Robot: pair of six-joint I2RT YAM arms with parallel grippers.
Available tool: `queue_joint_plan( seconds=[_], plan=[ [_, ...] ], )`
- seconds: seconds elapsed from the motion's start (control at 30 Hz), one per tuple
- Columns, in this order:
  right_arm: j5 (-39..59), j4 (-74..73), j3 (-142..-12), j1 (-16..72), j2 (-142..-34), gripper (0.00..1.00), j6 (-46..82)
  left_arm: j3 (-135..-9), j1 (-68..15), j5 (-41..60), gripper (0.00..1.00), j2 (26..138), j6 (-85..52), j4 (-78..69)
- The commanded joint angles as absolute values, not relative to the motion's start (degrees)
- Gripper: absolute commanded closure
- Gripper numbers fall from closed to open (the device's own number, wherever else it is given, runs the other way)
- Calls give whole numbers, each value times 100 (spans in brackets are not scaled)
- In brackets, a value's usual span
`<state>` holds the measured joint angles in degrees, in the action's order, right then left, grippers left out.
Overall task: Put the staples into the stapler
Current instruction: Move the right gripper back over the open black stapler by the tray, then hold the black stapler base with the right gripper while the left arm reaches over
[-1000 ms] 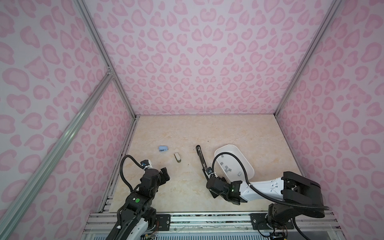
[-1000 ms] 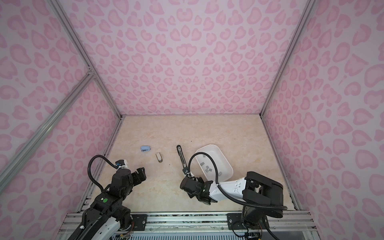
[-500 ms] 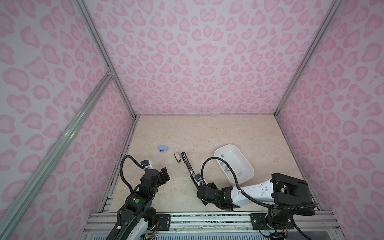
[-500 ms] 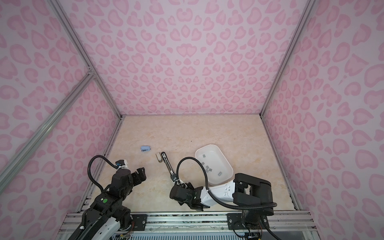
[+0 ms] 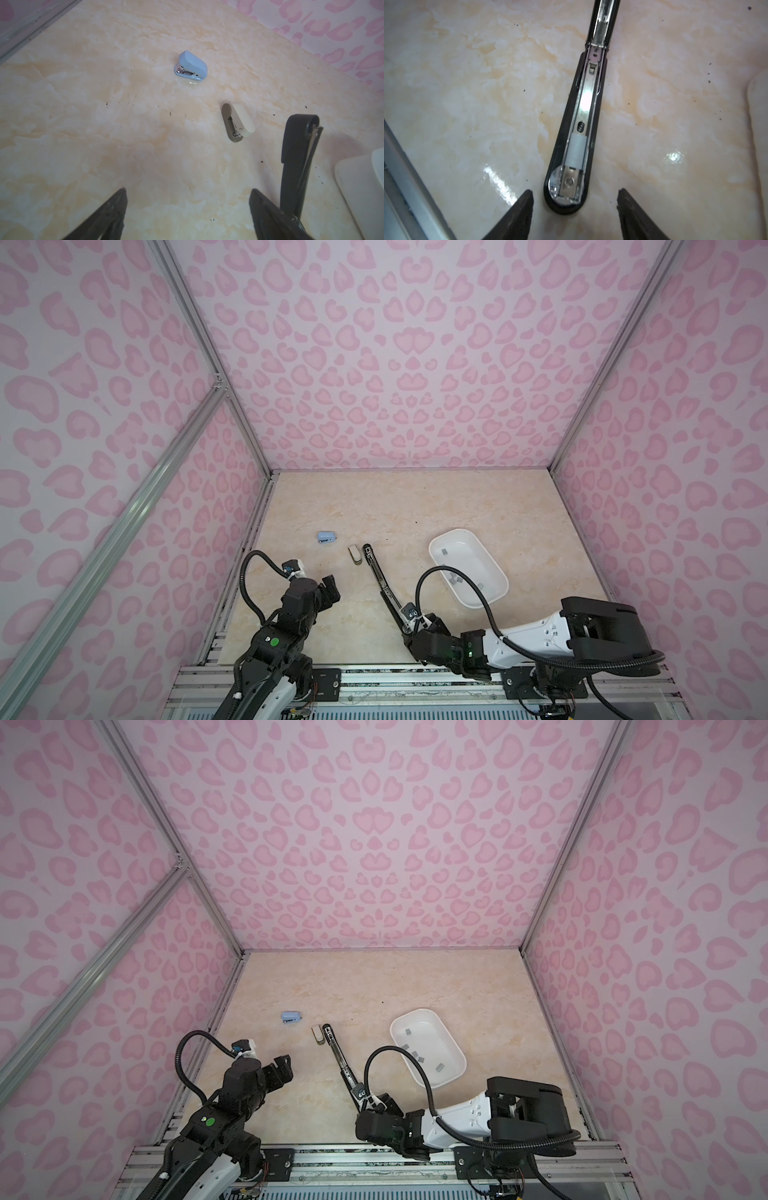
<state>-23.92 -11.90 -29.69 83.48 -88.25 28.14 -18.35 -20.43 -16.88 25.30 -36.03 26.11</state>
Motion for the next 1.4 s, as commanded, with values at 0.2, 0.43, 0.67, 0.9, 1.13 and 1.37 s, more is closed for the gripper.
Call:
queue_joint_plan(
  seconds=[0.2,0.43,0.67,0.9,1.13,1.37],
  plan=[
    [-2847,-2434,-2533,8345,-9330,36,2778,-1831,-2039,-1681,7,2555,-3573,2490],
    [-2886,-2988,-2211,8193,-9565,45,2863,-1831,-2039,-1684,7,2566,-3569,2484],
    [-2824,-3697,-1822,8166,-9576,47,2772,-2116,-2040,-1129,6,2836,-3749,2415],
    [-2725,-4010,-1790,8163,-9804,50,2675,-2060,-2042,311,5,3404,-4501,1130],
    [-2560,-4410,-1679,8105,-9958,51,2607,-2386,-2038,367,4,4354,-4640,848],
    [-2440,-4548,-1679,8005,-10047,51,2577,-2654,-2027,495,4,4984,-4658,373]
  ],
)
